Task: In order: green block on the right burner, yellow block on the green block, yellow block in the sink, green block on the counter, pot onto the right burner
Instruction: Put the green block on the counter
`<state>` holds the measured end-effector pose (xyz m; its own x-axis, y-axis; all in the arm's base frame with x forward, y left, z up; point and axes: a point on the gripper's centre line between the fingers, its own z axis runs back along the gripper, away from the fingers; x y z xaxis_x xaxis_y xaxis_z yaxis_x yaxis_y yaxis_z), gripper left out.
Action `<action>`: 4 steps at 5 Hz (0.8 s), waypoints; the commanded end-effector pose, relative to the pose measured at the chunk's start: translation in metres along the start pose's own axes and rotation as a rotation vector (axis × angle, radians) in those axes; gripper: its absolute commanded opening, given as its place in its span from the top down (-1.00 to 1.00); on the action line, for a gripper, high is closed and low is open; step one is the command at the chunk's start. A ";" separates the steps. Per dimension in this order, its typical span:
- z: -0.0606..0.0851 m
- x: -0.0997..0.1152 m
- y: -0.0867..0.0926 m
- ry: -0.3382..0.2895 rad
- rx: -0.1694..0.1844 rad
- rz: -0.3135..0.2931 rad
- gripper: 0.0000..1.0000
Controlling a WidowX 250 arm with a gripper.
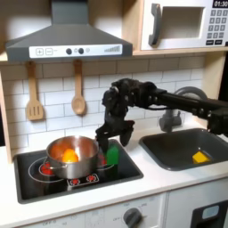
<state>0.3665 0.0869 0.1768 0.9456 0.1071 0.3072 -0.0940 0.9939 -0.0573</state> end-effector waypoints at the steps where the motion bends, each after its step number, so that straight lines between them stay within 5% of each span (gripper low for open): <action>1: -0.006 0.004 0.005 0.013 0.006 0.004 -1.00; 4: -0.013 -0.004 0.004 0.030 0.016 -0.030 -1.00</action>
<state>0.3663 0.0908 0.1585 0.9601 0.0787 0.2684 -0.0716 0.9968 -0.0362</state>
